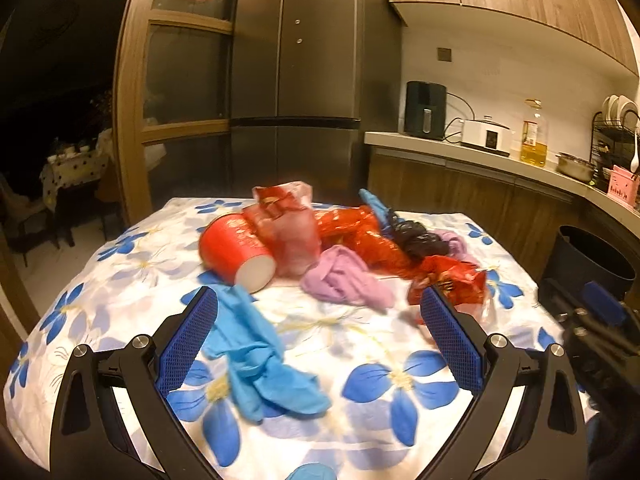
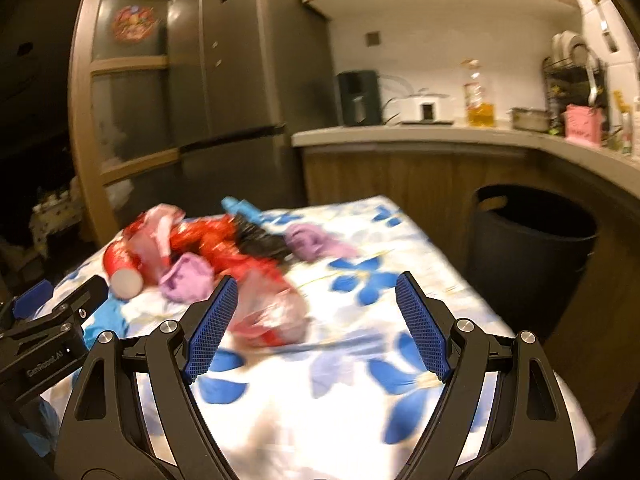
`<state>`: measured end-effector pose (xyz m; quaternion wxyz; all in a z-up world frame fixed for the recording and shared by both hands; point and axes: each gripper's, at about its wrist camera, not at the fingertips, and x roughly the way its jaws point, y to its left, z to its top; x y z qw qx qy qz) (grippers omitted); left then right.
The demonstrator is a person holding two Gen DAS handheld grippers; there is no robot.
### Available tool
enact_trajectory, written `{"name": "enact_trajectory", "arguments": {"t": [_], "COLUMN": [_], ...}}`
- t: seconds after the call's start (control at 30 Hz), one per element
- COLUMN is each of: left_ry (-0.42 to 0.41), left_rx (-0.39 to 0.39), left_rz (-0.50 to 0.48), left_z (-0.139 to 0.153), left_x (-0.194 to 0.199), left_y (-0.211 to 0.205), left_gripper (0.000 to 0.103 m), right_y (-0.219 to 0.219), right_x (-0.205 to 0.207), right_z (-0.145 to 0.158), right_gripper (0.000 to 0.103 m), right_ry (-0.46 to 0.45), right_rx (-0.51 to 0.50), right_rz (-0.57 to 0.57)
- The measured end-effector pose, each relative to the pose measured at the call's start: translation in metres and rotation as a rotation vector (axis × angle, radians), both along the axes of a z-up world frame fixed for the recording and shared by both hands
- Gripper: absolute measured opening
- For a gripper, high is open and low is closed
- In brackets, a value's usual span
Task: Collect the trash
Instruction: 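Move both tools back over the table of trash, then grasp the blue glove with the left tool while the right tool grasps the red snack bag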
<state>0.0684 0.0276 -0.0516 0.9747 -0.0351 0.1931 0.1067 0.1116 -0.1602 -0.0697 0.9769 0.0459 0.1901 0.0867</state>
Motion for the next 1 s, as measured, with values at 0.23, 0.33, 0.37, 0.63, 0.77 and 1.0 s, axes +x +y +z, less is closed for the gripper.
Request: {"name": "enact_trajectory", "arguments": {"t": [0.23,0.33,0.37,0.63,0.77,1.0], "left_ry": [-0.002,0.010,0.013,0.031,0.054,0.127], "left_rx": [-0.024,-0.022,-0.026,-0.036,-0.042,-0.058], "left_rz": [0.035,0.050,0.053,0.069,0.078,0.094], "left_z": [-0.009,-0.013,-0.015,-0.023,-0.029,-0.040], "left_x": [-0.004,-0.002,-0.002,0.001,0.006,0.018], "left_y": [0.019,0.027,0.029,0.040,0.043,0.047], "left_gripper": [0.097,0.097,0.097,0.097,0.097,0.089], "right_y": [0.033,0.040,0.041,0.048,0.045,0.037], "right_x": [0.024,0.032,0.034,0.042,0.038,0.023], "right_z": [-0.014,-0.020,-0.022,-0.031,-0.030,-0.018], "right_gripper": [0.079,0.072,0.068,0.021,0.012,0.012], "right_ry": [0.031,0.052,0.059,0.090,0.075,0.032], "right_rx": [-0.014,-0.022,-0.023,-0.035,-0.025,-0.016], "right_rz": [0.034,0.032,0.032,0.045,0.041,0.033]}}
